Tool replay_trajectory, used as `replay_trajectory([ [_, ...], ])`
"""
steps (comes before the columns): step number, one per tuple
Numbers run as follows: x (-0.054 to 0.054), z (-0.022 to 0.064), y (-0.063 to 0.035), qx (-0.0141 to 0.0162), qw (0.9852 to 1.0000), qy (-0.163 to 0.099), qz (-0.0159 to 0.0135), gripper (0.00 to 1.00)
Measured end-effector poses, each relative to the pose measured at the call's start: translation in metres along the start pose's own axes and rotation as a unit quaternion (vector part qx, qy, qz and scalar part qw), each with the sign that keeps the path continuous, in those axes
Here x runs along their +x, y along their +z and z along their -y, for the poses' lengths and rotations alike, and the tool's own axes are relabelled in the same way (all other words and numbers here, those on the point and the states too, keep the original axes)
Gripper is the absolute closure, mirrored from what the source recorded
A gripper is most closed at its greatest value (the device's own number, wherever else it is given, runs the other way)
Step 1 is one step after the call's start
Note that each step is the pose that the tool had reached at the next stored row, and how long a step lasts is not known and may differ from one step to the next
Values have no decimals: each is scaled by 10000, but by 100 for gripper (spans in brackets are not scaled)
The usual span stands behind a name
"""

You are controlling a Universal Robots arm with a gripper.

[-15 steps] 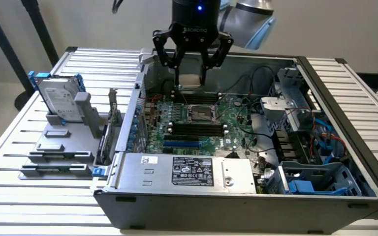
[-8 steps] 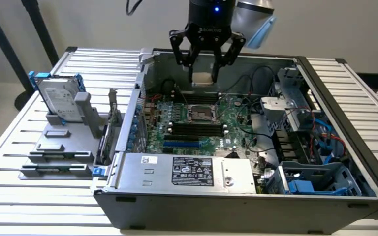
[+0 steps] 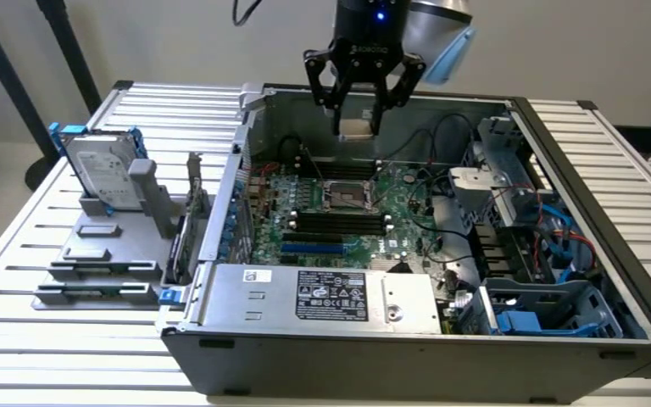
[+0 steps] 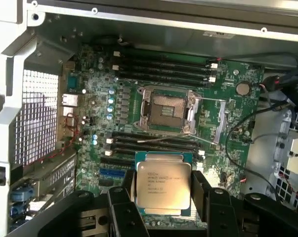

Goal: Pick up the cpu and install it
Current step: 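Pick up the cpu and move it towards the insertion slot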

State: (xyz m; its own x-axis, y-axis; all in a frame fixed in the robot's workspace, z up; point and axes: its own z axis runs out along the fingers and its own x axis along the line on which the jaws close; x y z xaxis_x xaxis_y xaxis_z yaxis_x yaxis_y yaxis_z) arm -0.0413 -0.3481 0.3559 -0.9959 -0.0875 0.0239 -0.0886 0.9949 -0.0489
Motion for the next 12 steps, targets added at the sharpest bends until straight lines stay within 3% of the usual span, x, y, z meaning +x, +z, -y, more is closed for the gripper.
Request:
replay_trajectory([
  [5, -14, -139, 84, 0, 10000, 23, -1, 45],
  [12, -26, -152, 211, -13, 9992, 408, -21, 45],
])
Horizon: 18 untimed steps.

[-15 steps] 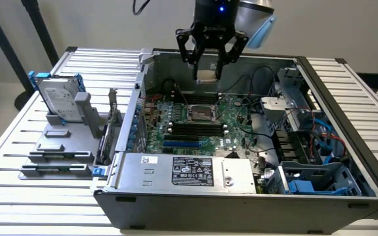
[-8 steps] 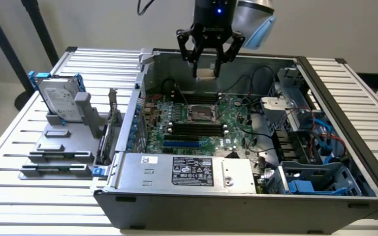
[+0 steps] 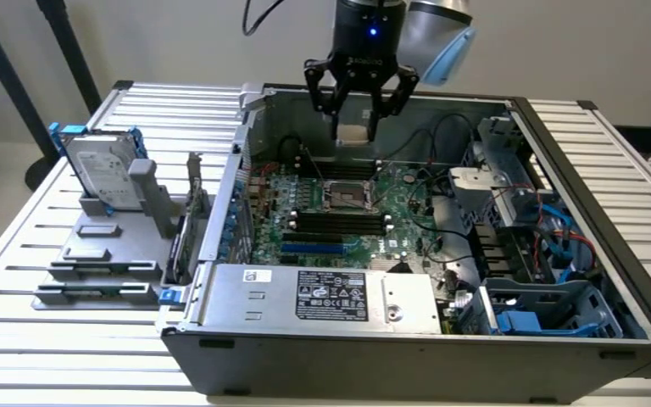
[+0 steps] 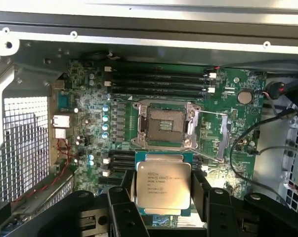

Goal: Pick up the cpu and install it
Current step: 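Pick up the cpu and move it towards the insertion slot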

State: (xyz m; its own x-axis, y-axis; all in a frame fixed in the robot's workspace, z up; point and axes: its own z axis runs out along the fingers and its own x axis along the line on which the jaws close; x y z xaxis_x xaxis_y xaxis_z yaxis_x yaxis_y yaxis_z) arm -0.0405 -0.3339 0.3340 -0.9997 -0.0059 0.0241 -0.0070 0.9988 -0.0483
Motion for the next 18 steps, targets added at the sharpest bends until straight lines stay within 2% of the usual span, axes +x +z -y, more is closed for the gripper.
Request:
replay_trajectory([
  [5, -12, -34, 87, -24, 10000, 65, -3, 45],
  [10, -23, -87, 160, -82, 9999, 81, -4, 45],
  [13, -33, -99, 189, -157, 9998, 84, -5, 45],
  [16, -43, -101, 211, -286, 9996, 81, -4, 45],
  [18, -50, -102, 229, -344, 9994, 79, -4, 45],
])
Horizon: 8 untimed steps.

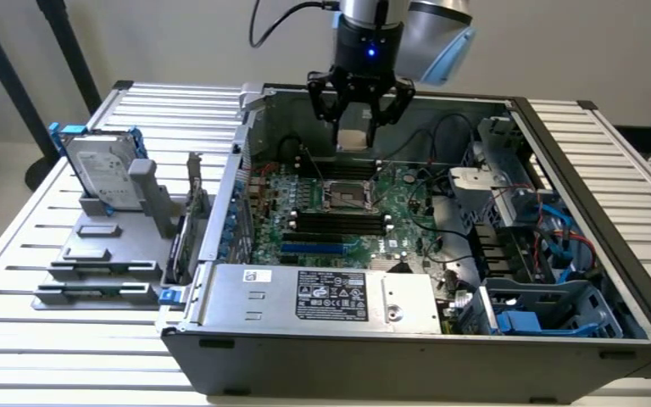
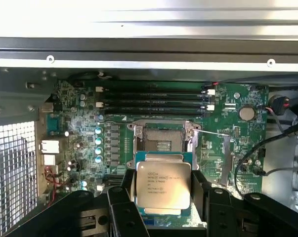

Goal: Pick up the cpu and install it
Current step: 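Pick up the cpu and move it towards the insertion slot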

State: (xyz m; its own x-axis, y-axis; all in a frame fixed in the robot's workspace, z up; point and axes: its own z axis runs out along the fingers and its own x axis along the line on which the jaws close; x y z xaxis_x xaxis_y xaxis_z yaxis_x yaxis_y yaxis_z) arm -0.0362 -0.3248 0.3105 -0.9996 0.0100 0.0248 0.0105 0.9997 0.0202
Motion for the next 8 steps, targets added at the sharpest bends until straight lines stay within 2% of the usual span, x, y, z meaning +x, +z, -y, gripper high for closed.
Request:
replay_trajectory([
  [2, -5, 2, 23, -36, 10000, -1, 0, 45],
  [5, -12, 4, 66, -70, 10000, -1, -1, 45],
  [8, -18, 6, 94, -142, 9999, -3, -2, 45],
])
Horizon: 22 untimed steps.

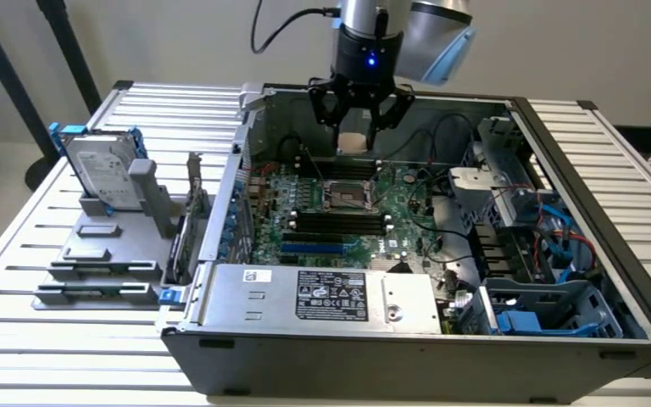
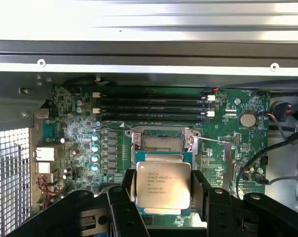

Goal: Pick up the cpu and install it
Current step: 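Pick up the cpu and move it towards the insertion slot, then place the cpu into insertion slot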

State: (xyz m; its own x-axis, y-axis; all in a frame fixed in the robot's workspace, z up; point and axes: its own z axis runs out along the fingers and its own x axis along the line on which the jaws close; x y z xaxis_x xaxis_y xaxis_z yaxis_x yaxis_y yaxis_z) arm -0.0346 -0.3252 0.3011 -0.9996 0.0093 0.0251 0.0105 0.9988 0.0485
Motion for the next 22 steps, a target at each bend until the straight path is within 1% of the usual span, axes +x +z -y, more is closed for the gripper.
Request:
replay_trajectory([
  [1, -1, 1, 1, -10, 10000, 0, -1, 45],
  [2, -2, 2, 1, -12, 10000, 0, -5, 45],
  [22, -1, 2, 0, -12, 10000, 0, -5, 45],
])
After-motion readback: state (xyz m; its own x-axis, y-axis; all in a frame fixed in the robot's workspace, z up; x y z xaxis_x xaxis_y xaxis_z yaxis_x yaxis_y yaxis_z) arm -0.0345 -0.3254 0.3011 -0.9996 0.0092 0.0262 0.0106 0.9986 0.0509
